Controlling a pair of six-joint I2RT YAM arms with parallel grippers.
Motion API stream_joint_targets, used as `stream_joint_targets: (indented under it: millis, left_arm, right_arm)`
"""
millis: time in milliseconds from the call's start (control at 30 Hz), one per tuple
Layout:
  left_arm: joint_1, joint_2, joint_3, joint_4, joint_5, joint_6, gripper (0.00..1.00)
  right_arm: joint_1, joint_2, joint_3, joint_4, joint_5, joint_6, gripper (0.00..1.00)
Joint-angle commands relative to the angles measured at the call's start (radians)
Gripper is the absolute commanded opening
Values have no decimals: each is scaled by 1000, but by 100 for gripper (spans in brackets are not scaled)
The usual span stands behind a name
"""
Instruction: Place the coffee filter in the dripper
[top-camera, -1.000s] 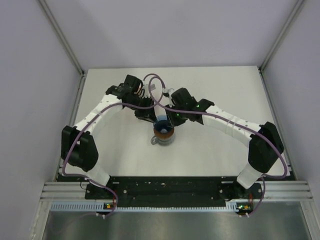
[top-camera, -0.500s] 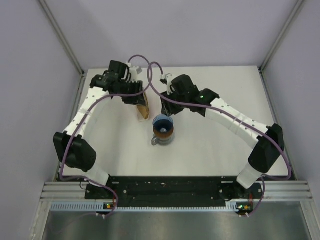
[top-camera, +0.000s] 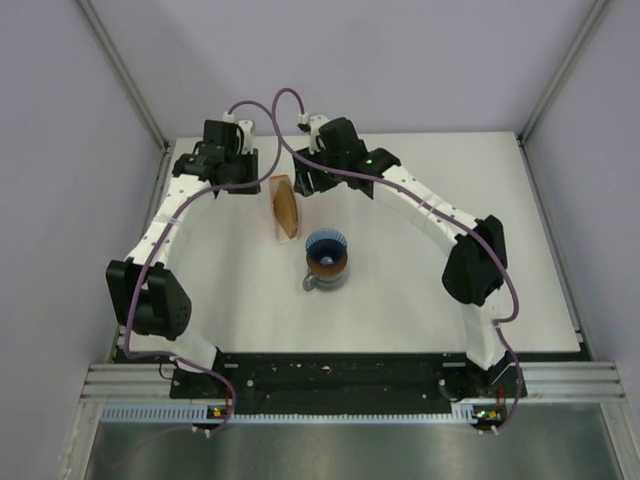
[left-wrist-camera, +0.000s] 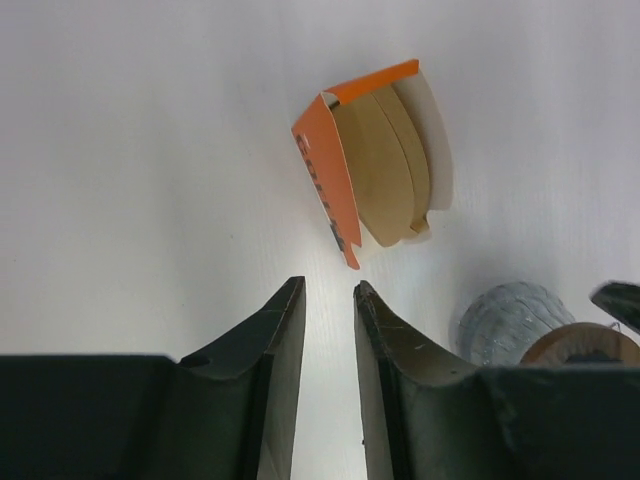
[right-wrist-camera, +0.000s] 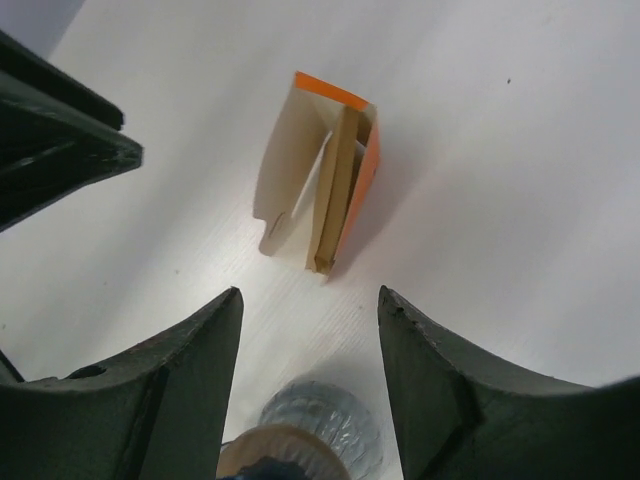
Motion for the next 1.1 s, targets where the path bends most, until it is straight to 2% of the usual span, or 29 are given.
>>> stream_joint_targets:
  millis: [0, 167, 367, 600, 667, 1067]
  left_arm:
    - [-17, 31, 40, 91, -43, 41, 31]
    - [-7, 98, 86, 86, -150, 22, 40]
    - [-5, 169, 160, 59, -109, 24, 40]
    - [3, 183, 162, 77, -95, 53, 41]
    - [3, 200, 169, 82, -44, 60, 41]
    - [4, 279, 243, 97, -38, 110, 42]
  right_arm:
    - [-49, 106, 91, 47, -38, 40, 57]
    - [-50, 212, 149, 75, -12, 43, 56]
    - [-50, 312, 192, 106, -66, 52, 49]
    - [-52, 321, 177, 124, -78, 52, 42]
    - [-50, 324, 178, 130, -75, 50, 40]
    - [-44, 355, 197, 150, -121, 46, 37]
